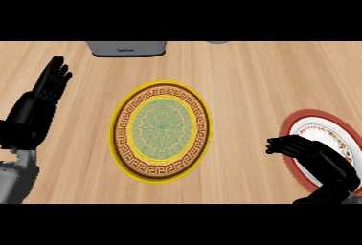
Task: Pick the eggplant from the plate and place it in the plate
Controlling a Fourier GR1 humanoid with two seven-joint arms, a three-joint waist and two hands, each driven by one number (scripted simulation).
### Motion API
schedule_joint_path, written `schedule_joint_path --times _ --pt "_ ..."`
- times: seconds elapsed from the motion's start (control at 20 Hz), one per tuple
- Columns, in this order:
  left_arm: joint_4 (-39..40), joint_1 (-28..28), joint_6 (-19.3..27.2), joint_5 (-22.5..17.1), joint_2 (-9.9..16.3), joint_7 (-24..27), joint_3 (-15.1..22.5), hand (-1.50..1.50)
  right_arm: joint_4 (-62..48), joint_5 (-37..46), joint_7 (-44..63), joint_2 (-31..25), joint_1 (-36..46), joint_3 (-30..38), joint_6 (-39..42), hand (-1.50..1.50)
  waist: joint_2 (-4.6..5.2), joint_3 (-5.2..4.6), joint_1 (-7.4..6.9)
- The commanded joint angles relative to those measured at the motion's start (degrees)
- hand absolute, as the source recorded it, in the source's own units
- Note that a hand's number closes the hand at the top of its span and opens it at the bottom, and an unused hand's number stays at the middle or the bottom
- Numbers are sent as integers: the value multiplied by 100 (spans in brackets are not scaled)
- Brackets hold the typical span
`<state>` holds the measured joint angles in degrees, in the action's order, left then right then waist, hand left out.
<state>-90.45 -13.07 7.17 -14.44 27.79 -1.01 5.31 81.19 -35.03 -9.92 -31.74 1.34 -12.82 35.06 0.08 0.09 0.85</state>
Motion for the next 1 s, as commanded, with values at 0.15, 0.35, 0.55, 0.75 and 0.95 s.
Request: schedule_joint_path --times 0.15,0.35,0.55,0.75,0.95 --pt "346 -719 -170 26 -95 -409 -90 0 -1172 -503 -30 -768 1017 1123 903 -150 17 -5 -94" --pt "138 -326 -115 128 -137 -184 -39 0 -1163 276 243 -1744 1362 1058 1361 -150 17 -8 -176" --pt "-127 -360 -248 11 -90 -415 -1 0 -1246 1314 288 -2326 1714 776 1845 -150 19 2 -286" --pt "-70 -435 -98 195 -204 -366 52 0 -1051 2051 485 -2443 2206 194 2379 -150 36 -2 -327" --pt "-138 -163 -154 218 -260 -256 90 0 -1062 2475 287 -2729 2318 -163 3109 -150 27 0 -304"
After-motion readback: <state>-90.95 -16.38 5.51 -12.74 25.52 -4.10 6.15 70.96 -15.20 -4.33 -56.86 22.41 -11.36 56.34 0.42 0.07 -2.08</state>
